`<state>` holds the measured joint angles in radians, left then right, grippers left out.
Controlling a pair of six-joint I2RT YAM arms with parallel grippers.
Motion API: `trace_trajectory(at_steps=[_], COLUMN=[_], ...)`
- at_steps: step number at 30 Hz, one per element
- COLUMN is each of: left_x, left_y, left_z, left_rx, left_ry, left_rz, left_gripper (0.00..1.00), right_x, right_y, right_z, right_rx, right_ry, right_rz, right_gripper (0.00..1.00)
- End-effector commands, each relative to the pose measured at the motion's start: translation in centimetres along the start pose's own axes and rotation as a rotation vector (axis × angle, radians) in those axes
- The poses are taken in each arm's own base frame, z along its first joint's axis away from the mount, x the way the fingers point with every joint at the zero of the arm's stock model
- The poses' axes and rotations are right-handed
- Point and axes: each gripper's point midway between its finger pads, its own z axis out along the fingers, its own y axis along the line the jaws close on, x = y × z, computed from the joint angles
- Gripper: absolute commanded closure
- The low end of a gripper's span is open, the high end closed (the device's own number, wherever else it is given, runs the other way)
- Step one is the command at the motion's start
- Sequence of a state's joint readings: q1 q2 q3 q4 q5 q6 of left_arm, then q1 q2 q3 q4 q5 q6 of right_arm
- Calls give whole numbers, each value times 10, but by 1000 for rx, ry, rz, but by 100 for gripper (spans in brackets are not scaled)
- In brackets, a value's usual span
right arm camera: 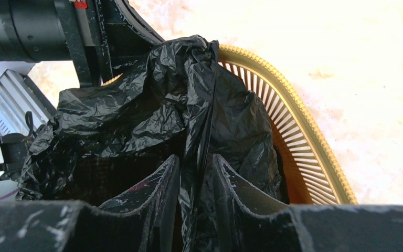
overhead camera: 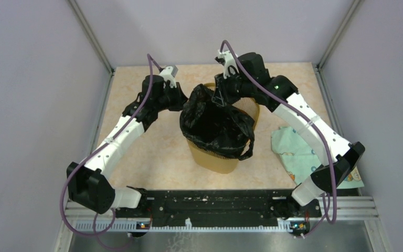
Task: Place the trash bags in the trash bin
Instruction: Place the trash bag in the trash bin.
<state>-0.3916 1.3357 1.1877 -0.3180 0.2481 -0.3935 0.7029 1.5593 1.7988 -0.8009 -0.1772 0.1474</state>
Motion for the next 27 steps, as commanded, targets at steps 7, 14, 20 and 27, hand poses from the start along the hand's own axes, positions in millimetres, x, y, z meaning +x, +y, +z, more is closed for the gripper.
trace_trajectory(at_steps=[7,14,20,27], left_x=[-34,-50,-48,-42], left_y=[-20,-23,-22,-18], left_z=[0,3,15,27], left_rx=[58,68,83,85], left_ry=[-88,-162,-164,-165], left_rz=[29,35,29,19], left_gripper=[93,95,96,96], right_x=[-20,-46,-55,-54], right_y=[-23,-53,-71,-92], right_z=[1,-11,-12,-4], right_rx=[80,260,352,457], right_ry=[-76,-180,-227,-241], right_rz=[46,26,-14,-40], right_gripper=[100,100,100,100])
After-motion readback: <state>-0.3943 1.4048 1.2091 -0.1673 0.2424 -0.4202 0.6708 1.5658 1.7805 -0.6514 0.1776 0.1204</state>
